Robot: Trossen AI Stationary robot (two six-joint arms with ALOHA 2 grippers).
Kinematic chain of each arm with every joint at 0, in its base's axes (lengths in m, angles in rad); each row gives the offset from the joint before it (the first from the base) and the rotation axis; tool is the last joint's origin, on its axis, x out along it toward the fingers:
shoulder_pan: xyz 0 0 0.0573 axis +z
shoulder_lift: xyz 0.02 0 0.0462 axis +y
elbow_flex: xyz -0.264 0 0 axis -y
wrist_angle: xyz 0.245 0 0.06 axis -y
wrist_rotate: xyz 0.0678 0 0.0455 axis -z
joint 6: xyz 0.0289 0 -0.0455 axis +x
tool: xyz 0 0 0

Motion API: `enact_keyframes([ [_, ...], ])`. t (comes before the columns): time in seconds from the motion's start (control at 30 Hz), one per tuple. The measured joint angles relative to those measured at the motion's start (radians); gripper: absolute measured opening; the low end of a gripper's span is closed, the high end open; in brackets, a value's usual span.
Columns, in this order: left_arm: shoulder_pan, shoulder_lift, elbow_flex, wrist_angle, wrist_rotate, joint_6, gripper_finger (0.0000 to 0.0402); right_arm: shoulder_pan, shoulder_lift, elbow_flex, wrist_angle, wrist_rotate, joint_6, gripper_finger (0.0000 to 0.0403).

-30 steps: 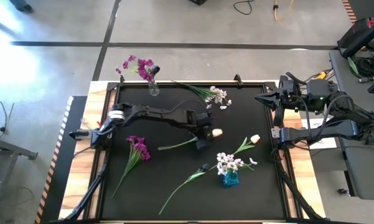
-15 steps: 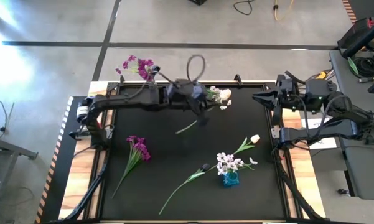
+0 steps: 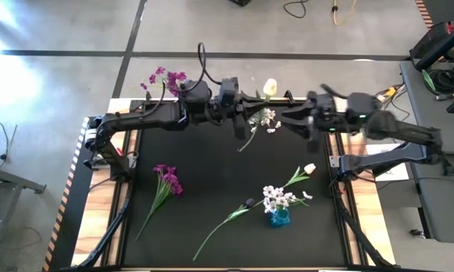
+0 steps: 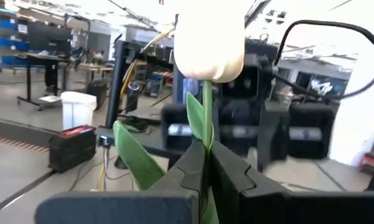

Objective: Sort flowers into vase by color
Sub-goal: Put the left white tulip into the blue vase

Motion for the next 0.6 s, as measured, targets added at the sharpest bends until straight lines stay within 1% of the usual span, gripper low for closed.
enact_keyframes([
  [0.07, 0.000, 0.004, 0.000, 0.017, 0.014, -0.005, 0.0000, 0.005, 0.034, 0.000, 0.049, -0.010, 0.017, 0.0158],
  [0.17, 0.000, 0.006, 0.000, 0.042, 0.022, -0.005, 0.0000, 0.007, 0.082, 0.004, 0.065, -0.008, 0.042, 0.0165],
  [0.3, 0.000, 0.006, 0.000, 0.059, 0.037, -0.006, 0.0000, 0.007, 0.117, 0.009, 0.157, 0.003, 0.058, 0.0175],
  [0.47, 0.000, 0.006, 0.000, 0.058, 0.048, -0.010, 0.0000, 0.008, 0.133, 0.009, 0.195, 0.083, 0.058, 0.0177],
  [0.6, 0.000, 0.006, 0.000, 0.059, 0.048, -0.011, 0.0000, 0.008, 0.136, 0.010, 0.222, 0.100, 0.052, 0.0168],
])
